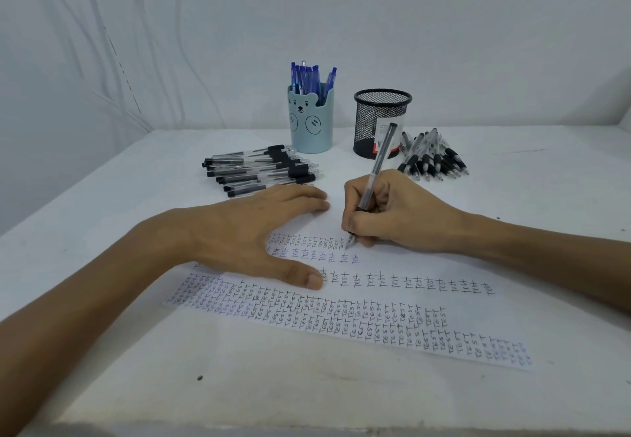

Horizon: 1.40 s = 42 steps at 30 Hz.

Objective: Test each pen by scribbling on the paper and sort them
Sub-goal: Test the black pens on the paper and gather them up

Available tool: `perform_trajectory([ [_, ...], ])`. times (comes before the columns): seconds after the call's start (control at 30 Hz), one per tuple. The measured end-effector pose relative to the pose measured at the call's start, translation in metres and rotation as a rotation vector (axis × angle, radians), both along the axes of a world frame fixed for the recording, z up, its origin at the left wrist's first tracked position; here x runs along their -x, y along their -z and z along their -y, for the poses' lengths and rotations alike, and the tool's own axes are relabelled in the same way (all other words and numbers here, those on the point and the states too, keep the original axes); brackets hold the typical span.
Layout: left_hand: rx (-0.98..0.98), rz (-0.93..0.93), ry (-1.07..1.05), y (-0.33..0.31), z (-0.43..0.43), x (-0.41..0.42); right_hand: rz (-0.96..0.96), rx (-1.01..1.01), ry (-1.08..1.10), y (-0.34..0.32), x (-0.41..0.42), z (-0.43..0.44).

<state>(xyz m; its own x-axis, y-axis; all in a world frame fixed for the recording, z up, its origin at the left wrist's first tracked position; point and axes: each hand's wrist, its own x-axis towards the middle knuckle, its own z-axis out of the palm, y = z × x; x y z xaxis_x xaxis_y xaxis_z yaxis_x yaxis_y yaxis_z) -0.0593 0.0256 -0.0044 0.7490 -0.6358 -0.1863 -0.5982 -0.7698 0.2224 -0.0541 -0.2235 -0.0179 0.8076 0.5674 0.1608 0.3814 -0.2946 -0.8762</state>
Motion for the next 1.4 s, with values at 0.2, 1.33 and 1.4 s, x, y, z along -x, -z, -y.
perform_trajectory([
  [0.2, 0.006, 0.005, 0.004, 0.0009, -0.0005, -0.0005, -0.004, 0.015, 0.040, -0.0009, 0.0016, -0.0009],
  [1.33, 0.007, -0.005, 0.015, 0.0017, 0.0002, -0.0036, 0.067, 0.064, 0.138, 0.0006, 0.0006, -0.0038],
  [1.4, 0.019, 0.003, 0.025, 0.0028, -0.0009, -0.0045, -0.021, -0.045, 0.169, 0.0007, -0.0021, -0.0036],
])
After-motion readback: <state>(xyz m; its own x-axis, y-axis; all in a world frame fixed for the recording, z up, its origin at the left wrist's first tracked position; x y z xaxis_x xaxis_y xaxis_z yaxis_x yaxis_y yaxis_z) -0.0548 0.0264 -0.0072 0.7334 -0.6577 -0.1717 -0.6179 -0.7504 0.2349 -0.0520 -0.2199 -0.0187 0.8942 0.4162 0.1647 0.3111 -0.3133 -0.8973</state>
